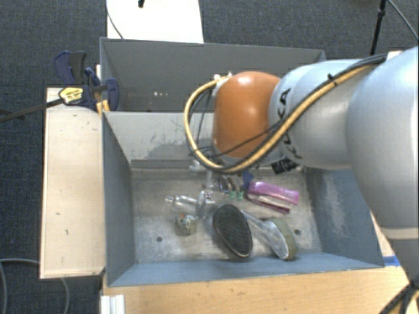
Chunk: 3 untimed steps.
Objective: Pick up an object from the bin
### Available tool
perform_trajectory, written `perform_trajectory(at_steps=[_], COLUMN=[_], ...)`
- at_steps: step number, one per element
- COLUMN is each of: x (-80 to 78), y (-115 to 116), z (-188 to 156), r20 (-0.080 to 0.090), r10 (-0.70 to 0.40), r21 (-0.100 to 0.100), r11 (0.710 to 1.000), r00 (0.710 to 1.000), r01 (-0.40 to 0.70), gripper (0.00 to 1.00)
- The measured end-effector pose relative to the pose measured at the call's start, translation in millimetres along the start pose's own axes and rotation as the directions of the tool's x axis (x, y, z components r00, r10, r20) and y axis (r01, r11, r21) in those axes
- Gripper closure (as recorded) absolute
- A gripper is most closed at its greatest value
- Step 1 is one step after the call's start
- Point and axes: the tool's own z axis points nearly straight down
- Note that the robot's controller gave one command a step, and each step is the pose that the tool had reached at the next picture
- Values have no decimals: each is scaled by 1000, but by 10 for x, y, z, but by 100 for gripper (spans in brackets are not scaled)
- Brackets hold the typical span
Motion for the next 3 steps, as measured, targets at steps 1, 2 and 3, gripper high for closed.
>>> perform_trajectory(at_steps=[1, 2, 3], x=[283, 250, 462], y=[-102, -94, -102], z=[657, 610, -859], r20=[-1, 7, 8], r10=[-25, -20, -59], r21=[1, -1, 0], r11=[1000, 1000, 998], r00=[1000, 1000, 998], r01=[25, 20, 59], gripper=[0, 100, 100])
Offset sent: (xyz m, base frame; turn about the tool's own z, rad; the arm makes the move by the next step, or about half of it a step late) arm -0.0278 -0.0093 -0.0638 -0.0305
